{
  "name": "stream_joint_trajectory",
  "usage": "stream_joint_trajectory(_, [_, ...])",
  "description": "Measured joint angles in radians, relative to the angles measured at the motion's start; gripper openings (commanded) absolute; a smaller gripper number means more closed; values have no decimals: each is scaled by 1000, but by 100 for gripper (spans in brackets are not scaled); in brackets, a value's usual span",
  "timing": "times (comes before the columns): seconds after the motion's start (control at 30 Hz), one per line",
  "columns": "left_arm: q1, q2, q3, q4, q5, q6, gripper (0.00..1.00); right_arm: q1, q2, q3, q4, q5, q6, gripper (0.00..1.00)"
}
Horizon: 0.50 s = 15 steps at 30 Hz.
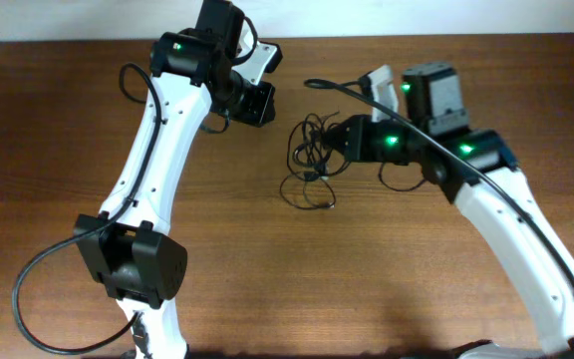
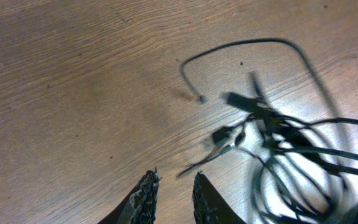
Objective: Untangle cables
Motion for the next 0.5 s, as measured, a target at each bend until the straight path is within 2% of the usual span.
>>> stream_joint_trajectory(0.07, [0,0,0,0,30,-12,29,-5,-39,0,0,-5,3,4])
stream_joint_trajectory(0.1, [0,0,0,5,66,-10,35,-5,-47,0,0,-8,5,4])
stream_joint_trajectory(0.17, [0,0,-3,18,171,23,47,-5,-48,0,0,-11,13,4])
stream_joint_trajectory(0.23, [0,0,-21,43,306,93,53,-5,-48,0,0,-11,24,4])
stream_joint_trajectory(0.4, [0,3,-40,56,406,126,54,-5,-48,0,0,-11,27,4])
stream_joint_trajectory(0.5, [-5,43,-40,56,446,135,48,-5,-48,0,0,-11,27,4])
